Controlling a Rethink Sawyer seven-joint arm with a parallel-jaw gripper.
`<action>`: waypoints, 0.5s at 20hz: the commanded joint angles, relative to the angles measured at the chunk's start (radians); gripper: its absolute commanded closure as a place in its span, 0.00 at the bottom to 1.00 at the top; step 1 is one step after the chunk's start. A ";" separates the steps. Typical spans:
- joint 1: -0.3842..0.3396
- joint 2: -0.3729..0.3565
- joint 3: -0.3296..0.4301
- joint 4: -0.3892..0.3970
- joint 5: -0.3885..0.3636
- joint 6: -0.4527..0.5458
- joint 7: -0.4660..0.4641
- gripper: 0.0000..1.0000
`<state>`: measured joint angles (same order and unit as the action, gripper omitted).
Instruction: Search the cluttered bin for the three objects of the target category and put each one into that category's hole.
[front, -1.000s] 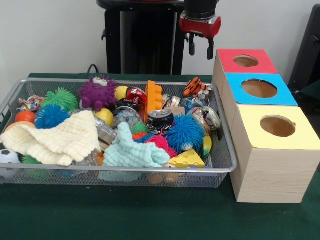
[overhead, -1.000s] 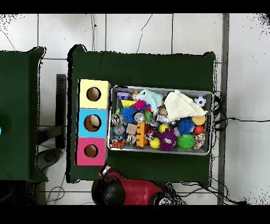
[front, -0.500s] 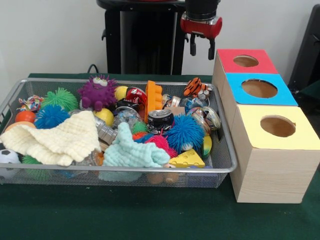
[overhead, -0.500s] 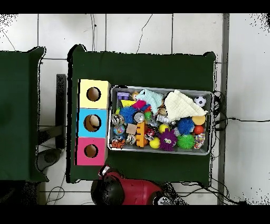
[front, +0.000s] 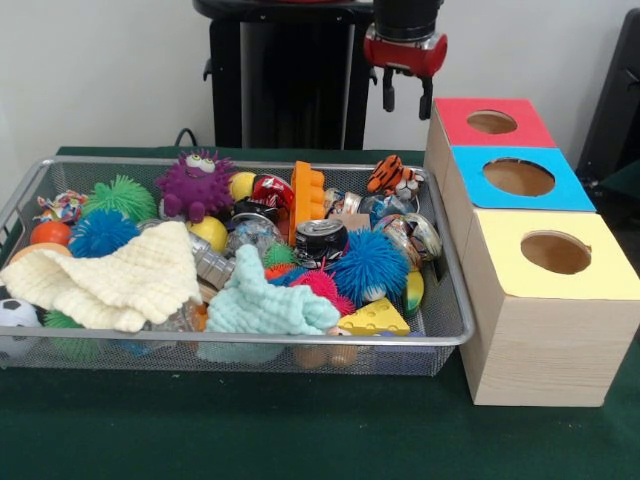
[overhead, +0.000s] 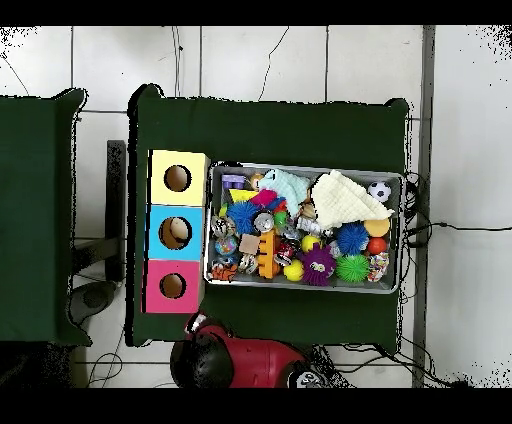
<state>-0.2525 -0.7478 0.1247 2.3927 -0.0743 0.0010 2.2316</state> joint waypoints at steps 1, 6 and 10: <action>0.016 0.009 0.055 -0.162 0.070 0.085 0.104 0.00; 0.024 0.022 0.054 -0.181 0.067 0.082 0.100 0.00; 0.026 0.029 0.056 -0.200 0.066 0.090 0.093 0.00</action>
<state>-0.2251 -0.7468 0.1246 2.3796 -0.0747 0.0232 2.2316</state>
